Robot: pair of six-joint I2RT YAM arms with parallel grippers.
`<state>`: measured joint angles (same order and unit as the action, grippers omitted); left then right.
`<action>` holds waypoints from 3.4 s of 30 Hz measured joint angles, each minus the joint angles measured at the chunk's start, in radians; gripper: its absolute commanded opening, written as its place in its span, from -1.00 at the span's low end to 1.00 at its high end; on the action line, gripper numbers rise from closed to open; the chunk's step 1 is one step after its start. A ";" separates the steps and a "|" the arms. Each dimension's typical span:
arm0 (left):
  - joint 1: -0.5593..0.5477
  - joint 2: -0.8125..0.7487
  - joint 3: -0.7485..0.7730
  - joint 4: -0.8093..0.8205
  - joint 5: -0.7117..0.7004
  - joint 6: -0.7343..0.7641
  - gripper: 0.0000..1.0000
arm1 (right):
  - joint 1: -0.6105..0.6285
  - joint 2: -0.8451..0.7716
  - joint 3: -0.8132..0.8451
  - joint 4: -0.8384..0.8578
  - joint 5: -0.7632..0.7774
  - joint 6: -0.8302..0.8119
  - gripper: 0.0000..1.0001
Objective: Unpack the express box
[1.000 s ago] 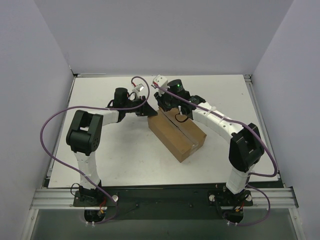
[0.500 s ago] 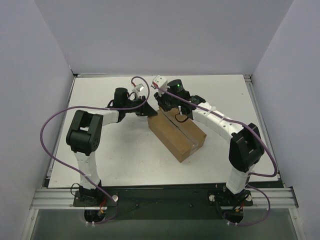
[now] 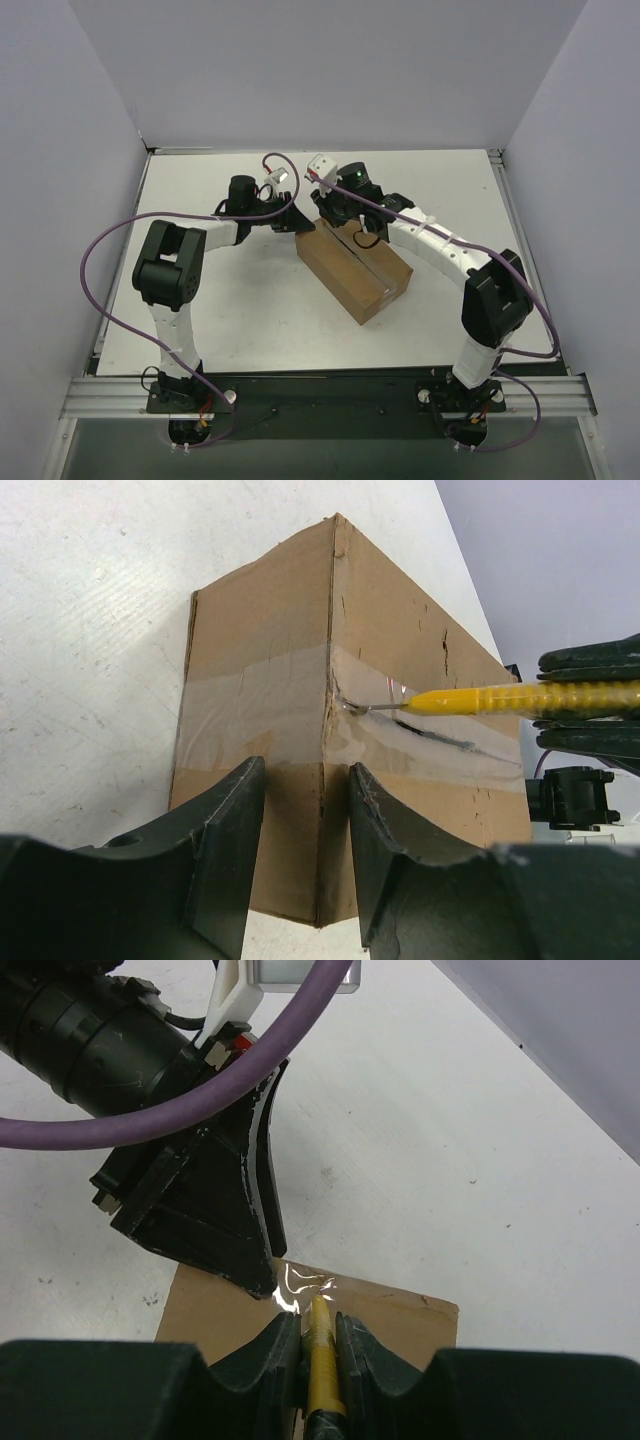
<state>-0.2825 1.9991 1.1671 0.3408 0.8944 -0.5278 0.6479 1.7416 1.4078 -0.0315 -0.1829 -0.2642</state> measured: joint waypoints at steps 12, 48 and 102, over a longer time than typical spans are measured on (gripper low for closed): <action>0.000 0.000 0.007 -0.009 -0.003 0.000 -0.07 | 0.002 -0.063 -0.031 -0.084 0.016 0.008 -1.00; 0.000 0.014 0.029 -0.026 -0.005 -0.007 -0.07 | 0.014 -0.282 -0.207 -0.237 0.087 0.032 -1.00; -0.004 0.034 0.070 -0.061 -0.005 0.008 -0.08 | 0.060 -0.303 -0.166 -0.261 0.145 0.114 -1.00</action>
<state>-0.2867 2.0335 1.2369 0.2798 0.8894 -0.5194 0.7082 1.4387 1.2423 -0.2924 -0.0376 -0.1497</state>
